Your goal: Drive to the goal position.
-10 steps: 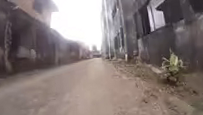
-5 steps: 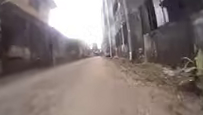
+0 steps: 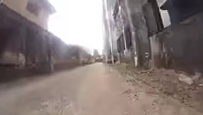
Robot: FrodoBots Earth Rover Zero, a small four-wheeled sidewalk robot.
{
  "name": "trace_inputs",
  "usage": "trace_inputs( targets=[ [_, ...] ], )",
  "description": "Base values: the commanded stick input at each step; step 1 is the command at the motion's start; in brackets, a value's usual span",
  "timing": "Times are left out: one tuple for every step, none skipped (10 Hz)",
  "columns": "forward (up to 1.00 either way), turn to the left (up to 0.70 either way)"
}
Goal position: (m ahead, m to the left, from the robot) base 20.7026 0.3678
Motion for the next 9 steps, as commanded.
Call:
trace_inputs(
  targets=[
    [1.00, 0.00],
    [1.00, 0.00],
    [1.00, 0.00],
    [1.00, 0.00],
    [1.00, 0.00],
    [1.00, 0.00],
    [1.00, 0.00],
    [1.00, 0.00],
    [1.00, 0.00]
  ],
)
